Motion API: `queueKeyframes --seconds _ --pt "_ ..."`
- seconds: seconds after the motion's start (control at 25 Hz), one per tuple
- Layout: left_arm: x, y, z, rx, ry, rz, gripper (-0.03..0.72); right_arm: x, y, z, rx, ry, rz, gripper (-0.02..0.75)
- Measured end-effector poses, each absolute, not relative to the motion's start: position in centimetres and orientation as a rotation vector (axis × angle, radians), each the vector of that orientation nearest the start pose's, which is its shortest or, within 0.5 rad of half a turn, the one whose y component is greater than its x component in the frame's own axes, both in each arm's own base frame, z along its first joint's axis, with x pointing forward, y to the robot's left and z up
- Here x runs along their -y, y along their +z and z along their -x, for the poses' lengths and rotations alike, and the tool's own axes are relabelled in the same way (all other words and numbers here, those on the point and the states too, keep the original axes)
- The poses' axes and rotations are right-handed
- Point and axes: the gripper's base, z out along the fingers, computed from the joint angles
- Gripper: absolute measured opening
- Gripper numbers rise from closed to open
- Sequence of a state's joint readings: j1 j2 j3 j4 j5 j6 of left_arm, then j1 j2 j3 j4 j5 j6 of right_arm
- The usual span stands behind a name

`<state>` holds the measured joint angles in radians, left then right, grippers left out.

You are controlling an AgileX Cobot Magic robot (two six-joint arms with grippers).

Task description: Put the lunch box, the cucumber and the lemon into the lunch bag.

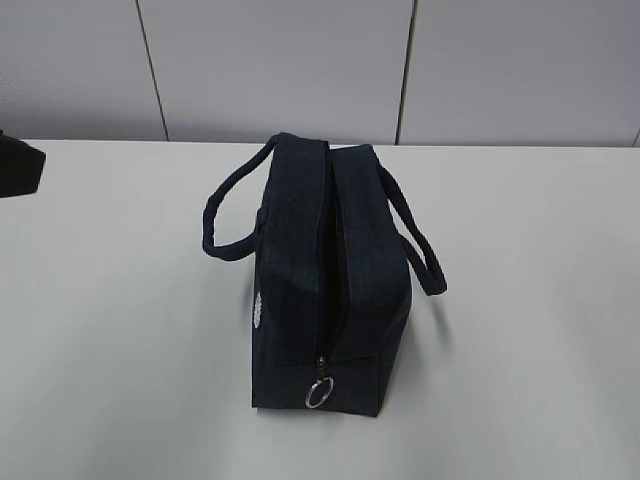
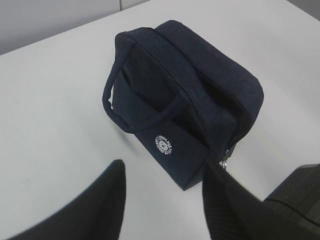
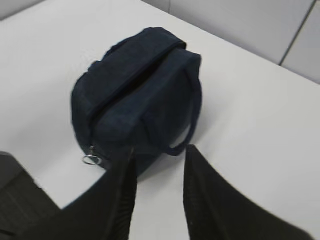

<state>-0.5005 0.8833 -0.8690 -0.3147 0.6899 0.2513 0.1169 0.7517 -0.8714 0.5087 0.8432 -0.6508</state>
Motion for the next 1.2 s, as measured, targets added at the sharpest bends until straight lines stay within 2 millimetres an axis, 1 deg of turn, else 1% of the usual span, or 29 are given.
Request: queueKeyframes --seconds 0.2,0.32,0.36,0.4,0.48,0.56,0.64,0.68,0.8,0.92,1.12,1.2 --pt "9.9 35.6 -14.3 -2.089 -0.495 -0.66 0.33 -3.1 36.4 -14.3 -2.096 0.072 0.52 0.244" --pt "9.8 35.6 -14.4 -2.085 -0.483 -0.663 0.326 -3.0 36.4 -14.5 -2.103 0.065 0.484 0.255" --pt "9.8 35.6 -14.4 -2.083 -0.481 -0.663 0.326 -3.2 36.5 -14.5 -2.095 0.105 0.471 0.287" --pt "9.8 35.6 -14.4 -2.083 -0.477 -0.665 0.326 -3.4 36.6 -14.4 -2.088 0.141 0.473 0.34" --pt "9.8 35.6 -14.4 -2.082 -0.473 -0.667 0.325 -4.1 36.7 -14.3 -2.069 0.236 0.476 0.478" --pt "9.8 35.6 -14.4 -2.082 -0.472 -0.667 0.321 -4.5 36.7 -14.1 -2.074 0.306 0.488 0.576" --pt "9.8 35.6 -14.4 -2.082 -0.472 -0.667 0.311 -4.8 36.6 -13.8 -2.098 0.364 0.5 0.605" --pt "9.8 35.6 -14.4 -2.082 -0.472 -0.667 0.3 -5.0 36.5 -13.6 -2.108 0.387 0.505 0.602" --pt "9.8 35.6 -14.4 -2.082 -0.47 -0.668 0.276 -5.4 36.6 -13.4 -2.107 0.451 0.526 0.562" --pt "9.8 35.6 -14.4 -2.082 -0.47 -0.668 0.268 -6.1 36.7 -13.0 -2.082 0.532 0.578 0.536" --pt "9.8 35.6 -14.4 -2.084 -0.472 -0.664 0.263 -8.0 36.5 -12.5 -2.063 0.63 0.728 0.502" --pt "9.8 35.6 -14.4 -2.085 -0.473 -0.662 0.263 -8.7 36.2 -12.6 -2.075 0.661 0.777 0.486"
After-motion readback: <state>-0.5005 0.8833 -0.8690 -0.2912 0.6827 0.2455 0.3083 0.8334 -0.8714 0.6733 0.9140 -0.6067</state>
